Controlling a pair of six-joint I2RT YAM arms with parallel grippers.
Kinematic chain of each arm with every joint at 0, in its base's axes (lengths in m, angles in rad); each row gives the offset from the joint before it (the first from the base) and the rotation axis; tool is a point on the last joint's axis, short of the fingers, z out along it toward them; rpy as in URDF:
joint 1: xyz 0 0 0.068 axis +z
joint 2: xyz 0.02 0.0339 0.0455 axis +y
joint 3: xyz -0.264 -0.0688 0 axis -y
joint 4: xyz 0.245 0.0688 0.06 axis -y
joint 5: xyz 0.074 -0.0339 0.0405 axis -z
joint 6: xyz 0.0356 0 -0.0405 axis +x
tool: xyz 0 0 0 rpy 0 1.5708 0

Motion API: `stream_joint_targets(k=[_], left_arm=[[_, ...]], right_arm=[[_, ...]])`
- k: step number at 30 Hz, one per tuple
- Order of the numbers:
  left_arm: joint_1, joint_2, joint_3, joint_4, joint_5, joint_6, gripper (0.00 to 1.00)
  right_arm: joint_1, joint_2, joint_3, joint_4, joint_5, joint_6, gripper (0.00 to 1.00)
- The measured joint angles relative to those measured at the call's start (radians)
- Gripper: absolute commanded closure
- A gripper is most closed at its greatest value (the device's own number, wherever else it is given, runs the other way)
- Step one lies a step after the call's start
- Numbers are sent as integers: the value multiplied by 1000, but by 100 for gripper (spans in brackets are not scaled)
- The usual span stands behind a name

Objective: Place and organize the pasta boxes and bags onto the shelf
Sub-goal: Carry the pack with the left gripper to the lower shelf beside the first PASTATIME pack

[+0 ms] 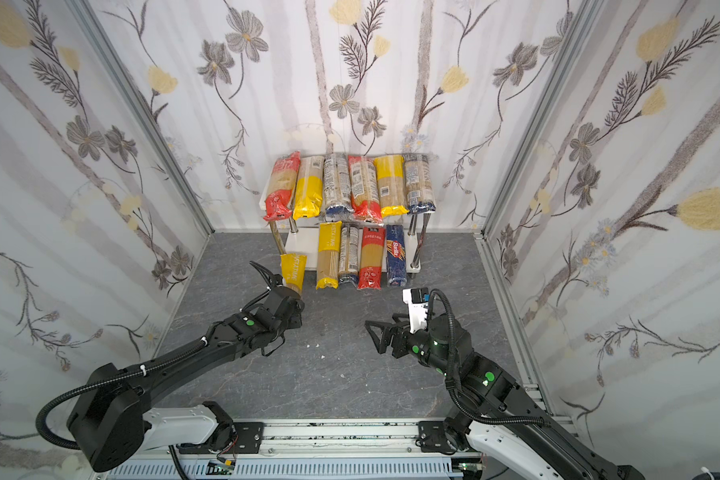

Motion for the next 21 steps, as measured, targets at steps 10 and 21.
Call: stream_joint_targets(k=[10,21], left_arm=[[22,165,130,86,47,60,100],[4,173,161,129,58,94,100]], right_arm=[[0,18,14,10,0,-11,0],[-12,22,18,7,1,-31,0]])
